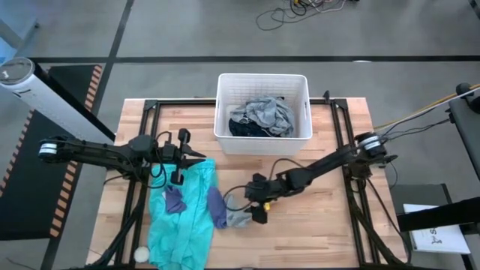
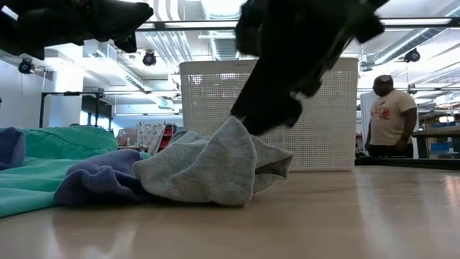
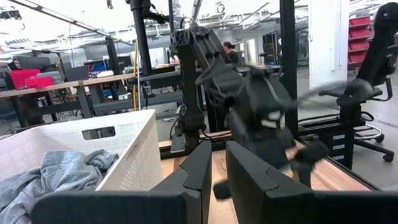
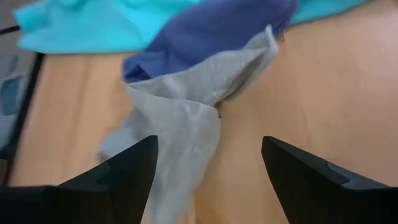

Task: Sort clothes
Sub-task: Put the gray socks into the laundry bin

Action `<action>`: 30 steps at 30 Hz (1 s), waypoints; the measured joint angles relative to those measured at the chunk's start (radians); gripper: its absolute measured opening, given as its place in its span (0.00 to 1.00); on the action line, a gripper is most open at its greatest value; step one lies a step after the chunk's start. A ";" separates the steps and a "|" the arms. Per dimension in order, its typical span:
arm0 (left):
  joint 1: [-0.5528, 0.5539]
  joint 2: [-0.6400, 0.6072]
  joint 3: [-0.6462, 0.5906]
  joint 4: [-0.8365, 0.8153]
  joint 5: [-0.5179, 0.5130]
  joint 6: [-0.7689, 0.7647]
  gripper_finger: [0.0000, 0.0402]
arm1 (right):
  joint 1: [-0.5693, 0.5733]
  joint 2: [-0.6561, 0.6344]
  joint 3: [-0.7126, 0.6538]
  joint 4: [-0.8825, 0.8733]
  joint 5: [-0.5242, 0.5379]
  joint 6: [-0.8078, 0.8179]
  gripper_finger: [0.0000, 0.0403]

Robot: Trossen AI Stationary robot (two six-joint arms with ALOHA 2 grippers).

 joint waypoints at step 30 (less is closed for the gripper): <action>0.000 0.000 0.000 -0.007 -0.010 0.005 0.09 | -0.037 -0.104 0.677 -0.805 0.564 -0.479 0.01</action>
